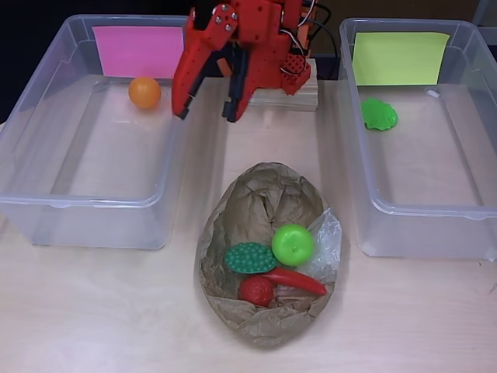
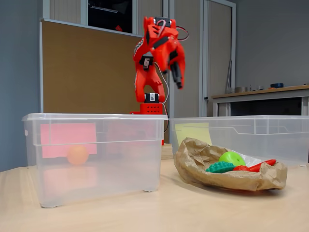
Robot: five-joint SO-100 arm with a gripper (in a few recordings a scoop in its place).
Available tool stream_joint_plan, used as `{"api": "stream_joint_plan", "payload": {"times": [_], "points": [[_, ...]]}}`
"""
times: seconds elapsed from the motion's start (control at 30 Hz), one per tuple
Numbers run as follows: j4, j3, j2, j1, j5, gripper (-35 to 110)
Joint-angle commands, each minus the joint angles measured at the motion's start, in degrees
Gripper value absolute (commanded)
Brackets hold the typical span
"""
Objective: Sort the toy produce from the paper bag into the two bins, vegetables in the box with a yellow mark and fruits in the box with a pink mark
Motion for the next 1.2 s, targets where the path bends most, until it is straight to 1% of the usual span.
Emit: {"api": "stream_joint_plan", "payload": {"times": [0.0, 0.13, 0.27, 0.37, 0.53, 0.67, 0.83, 1.0, 1.17], "points": [[-1.58, -0.26, -5.62, -5.89, 0.53, 28], [-5.27, -1.41, -16.88, -12.39, -2.2, 29], [-10.2, -1.93, -27.07, -16.08, -6.86, 32], [-13.71, -3.25, -33.4, -17.67, -10.2, 36], [-15.38, -7.56, -42.1, -19.34, -13.8, 43], [-16.79, -10.02, -47.2, -20.3, -15.91, 44], [-17.75, -12.3, -51.42, -20.65, -17.31, 43], [-18.02, -13.01, -53.35, -20.48, -17.4, 37], [-17.31, -13.62, -53.35, -20.21, -17.14, 35]]}}
